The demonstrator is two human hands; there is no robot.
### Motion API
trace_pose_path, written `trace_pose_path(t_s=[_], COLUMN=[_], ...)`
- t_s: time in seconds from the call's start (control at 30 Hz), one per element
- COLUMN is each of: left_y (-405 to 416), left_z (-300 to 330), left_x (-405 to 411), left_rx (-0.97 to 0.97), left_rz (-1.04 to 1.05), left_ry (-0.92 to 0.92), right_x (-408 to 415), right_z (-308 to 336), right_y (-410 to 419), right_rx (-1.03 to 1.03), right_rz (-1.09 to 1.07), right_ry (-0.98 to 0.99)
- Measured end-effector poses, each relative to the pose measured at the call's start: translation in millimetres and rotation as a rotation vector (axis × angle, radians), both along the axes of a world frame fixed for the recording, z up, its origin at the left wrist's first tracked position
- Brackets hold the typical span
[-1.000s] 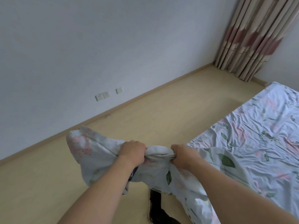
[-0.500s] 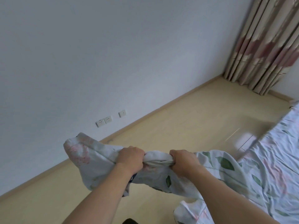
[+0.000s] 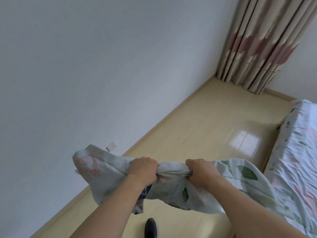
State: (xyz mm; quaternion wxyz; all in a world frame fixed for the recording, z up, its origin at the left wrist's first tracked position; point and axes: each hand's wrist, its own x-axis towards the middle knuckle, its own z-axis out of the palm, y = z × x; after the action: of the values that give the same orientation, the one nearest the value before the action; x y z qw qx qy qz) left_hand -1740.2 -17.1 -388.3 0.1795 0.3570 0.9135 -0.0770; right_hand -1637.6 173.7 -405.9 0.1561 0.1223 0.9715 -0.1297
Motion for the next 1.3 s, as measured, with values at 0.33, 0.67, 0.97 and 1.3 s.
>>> trace_pose_path(t_s=[0.33, 0.67, 0.97, 1.3], left_y=[142.4, 377.4, 554.2, 751.4], left_z=[-5.2, -12.8, 5.8, -21.3], left_x=[-159.1, -283.6, -364.7, -499.4], left_rx=[-0.017, -0.036, 0.044, 0.011], left_rz=[-0.245, -0.449, -0.609, -0.664], left_ry=[-0.034, -0.005, 0.039, -0.029], right_x=[-114.8, -211.3, -275.8, -403.3], right_z=[-8.0, -22.8, -5.1, -18.8], right_y=[107.0, 308.2, 458.4, 642.2], right_rx=[0.003, -0.052, 0.003, 0.006], right_rz=[-0.245, -0.49, -0.655, -0.709], right_ry=[-0.031, 0.015, 0.086, 0.005])
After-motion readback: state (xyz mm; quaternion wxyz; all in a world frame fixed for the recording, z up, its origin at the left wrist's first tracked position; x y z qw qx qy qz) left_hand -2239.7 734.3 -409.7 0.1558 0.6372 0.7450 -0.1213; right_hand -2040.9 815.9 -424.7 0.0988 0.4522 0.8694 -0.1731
